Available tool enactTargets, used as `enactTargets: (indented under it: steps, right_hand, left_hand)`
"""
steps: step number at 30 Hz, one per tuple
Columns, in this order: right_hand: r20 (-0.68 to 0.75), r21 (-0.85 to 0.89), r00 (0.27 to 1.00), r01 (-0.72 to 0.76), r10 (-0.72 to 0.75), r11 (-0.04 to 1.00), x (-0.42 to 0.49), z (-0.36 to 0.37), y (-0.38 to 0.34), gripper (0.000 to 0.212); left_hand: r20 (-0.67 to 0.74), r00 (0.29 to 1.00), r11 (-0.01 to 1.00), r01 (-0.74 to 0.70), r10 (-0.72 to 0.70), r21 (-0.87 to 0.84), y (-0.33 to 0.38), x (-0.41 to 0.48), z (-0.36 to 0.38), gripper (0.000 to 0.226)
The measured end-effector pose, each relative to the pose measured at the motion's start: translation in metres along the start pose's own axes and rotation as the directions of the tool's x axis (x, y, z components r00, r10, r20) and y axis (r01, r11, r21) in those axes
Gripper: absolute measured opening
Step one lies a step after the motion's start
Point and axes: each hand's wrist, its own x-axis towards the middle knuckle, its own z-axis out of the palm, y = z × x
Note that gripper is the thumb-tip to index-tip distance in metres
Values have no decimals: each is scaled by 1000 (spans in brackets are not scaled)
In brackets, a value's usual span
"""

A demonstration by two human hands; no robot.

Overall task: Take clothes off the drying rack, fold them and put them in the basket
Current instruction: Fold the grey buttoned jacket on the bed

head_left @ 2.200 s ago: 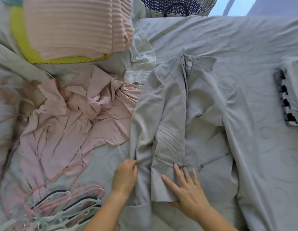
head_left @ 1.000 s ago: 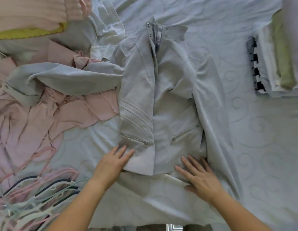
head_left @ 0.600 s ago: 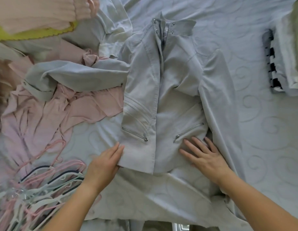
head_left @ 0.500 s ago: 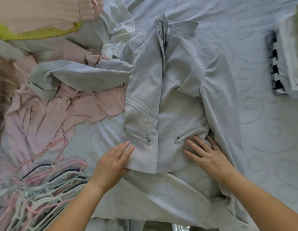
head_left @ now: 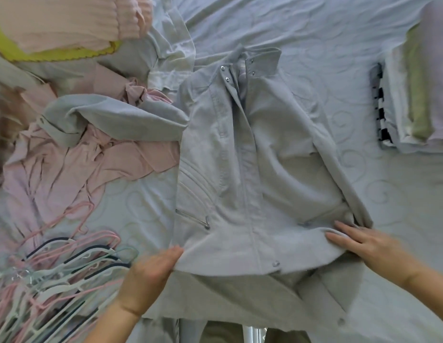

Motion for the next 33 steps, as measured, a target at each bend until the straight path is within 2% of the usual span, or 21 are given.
enactTargets:
  steps: [3,5,7,8,9,10,11,14,16,17,19,21,22,23,24,26,28,29,31,32,33]
  right_hand:
    - [67,-31,998,12,-10,999,-22,3,7,84]
    - [84,-85,996,46,-39,995,-29,16,8,86]
    - [107,-111,993,61,-49,992,-31,26,8,68]
    - [125,-112,992,38,-24,993,-32,29,8,55]
    - [164,-107,986,-7,25,994,-31,28,7,51]
    - [178,-107,983,-33,51,994,-30,26,7,55]
    - [212,-124,974,-49,75,991,-27,20,6,60]
    - [236,-167,971,16,25,986,-19,11,6,73]
    - [224,-147,974,7,27,989,-10,5,-3,68]
    - [211,-122,977,-16,41,992,-3,2,-9,65]
    - [171,-78,983,-49,62,996,12,0,-22,61]
    - [157,-50,985,-58,65,997,31,-3,-35,59]
    - [152,-41,987,-50,55,998,39,-3,-40,59]
    - [164,-33,985,-45,50,998,48,-4,-45,58]
    - [170,-28,985,-38,43,999,56,-3,-49,58]
    - [185,-21,982,-36,39,999,73,-2,-59,59]
    - [187,2,981,-47,46,999,89,1,-74,58]
    - [192,19,980,-57,52,998,96,2,-83,58]
    - [199,62,978,-71,58,996,108,5,-103,58]
    - [210,85,976,-80,61,993,114,7,-113,58]
    - [219,103,974,-90,66,991,118,8,-123,58]
  left_hand:
    - [98,995,1000,13,-13,1,23,-9,18,39]
    - [183,976,993,120,-118,-2,32,-11,28,39]
    - [287,925,968,248,-247,36,39,-13,36,44]
    - [365,875,947,311,-318,78,41,-13,38,56]
    - [441,818,928,351,-368,124,43,-12,39,77]
    - [491,779,919,365,-389,149,45,-11,41,97]
    - [497,779,922,351,-383,161,47,-9,41,107]
    - [458,840,957,249,-290,149,52,7,42,89]
    - [433,855,959,250,-285,136,55,22,44,80]
    - [419,852,949,297,-313,105,55,32,46,78]
    - [371,800,865,501,-471,17,52,52,50,74]
    - [320,675,683,723,-665,-104,43,71,54,71]
    - [320,608,592,790,-727,-157,38,77,56,72]
    - [334,567,541,822,-753,-176,33,79,58,73]
    - [361,555,531,830,-750,-174,32,81,58,74]
    - [410,580,566,807,-704,-169,34,82,59,76]
    - [400,590,544,806,-702,-234,38,82,59,79]
    - [371,569,483,821,-734,-303,41,80,60,79]
    - [376,442,265,860,-815,-435,43,78,59,68]
    - [404,388,169,860,-828,-481,42,75,60,54]
    - [434,372,118,853,-820,-508,43,71,60,35]
